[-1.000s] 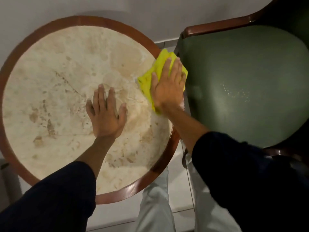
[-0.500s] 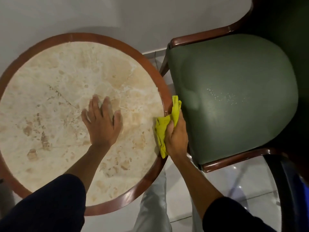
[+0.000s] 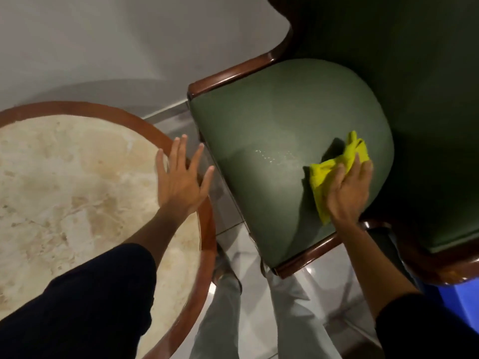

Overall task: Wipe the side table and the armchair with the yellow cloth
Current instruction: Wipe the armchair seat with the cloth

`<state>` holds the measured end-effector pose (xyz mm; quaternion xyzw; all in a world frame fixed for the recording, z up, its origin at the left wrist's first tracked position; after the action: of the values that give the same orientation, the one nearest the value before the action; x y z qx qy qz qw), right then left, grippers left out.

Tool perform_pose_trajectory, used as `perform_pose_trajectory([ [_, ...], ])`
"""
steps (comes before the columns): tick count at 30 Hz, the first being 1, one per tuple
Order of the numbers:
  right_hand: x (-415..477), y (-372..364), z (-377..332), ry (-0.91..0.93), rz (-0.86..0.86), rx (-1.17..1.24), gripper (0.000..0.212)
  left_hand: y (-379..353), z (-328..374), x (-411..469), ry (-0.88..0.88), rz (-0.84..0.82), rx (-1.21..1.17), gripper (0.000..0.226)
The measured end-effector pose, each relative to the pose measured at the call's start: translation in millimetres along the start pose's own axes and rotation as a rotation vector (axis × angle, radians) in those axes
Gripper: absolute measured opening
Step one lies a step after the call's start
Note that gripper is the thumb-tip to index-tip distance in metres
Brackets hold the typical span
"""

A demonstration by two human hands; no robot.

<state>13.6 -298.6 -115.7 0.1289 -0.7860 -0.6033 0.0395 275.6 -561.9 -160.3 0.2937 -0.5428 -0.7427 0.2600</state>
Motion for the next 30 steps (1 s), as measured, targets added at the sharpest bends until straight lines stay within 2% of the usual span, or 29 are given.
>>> perform_pose_trajectory([
  [2,5,-28,14,-0.036,-0.087,-0.184,0.06,-5,-3,0,-0.02,0.034,0.028,0.064],
  [8,28,-54,-15,0.12,-0.072,-0.257,0.063,-4,-7,1,-0.029,0.102,0.003,0.061],
  [14,11,-96,-148,0.535,-0.148,-0.318,0.064,-1,-4,1,-0.015,0.118,0.012,0.06],
  [16,-10,-104,-170,0.703,-0.174,-0.364,0.062,1,-3,-1,-0.018,0.143,0.009,0.06],
  [20,-78,-109,-148,1.048,-0.225,-0.392,0.06,6,-3,-6,-0.014,0.194,0.013,0.06],
  [24,-166,-115,-80,1.295,-0.28,-0.51,0.062,4,-2,-5,-0.013,0.163,0.007,0.061],
  [26,-187,-105,-38,1.308,-0.269,-0.529,0.06,3,-4,-5,-0.006,0.144,0.011,0.062],
  [27,-184,-97,-18,1.239,-0.264,-0.497,0.059,2,-4,-5,-0.008,0.141,0.011,0.062],
  [30,-128,-69,23,0.802,-0.235,-0.414,0.057,1,-3,-5,-0.012,0.154,-0.006,0.061],
])
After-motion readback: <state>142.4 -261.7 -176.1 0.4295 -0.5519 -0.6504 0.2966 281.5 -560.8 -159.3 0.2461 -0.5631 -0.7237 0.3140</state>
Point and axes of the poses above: each hand's wrist, its own x-axis towards the middle knuckle, its own y-axis out of the back of the hand, z = x × y, the point moved 8 cm from there along x, towards the middle knuckle, and after that the axes turned 7 degrees about -x, right-handed, at the moved point
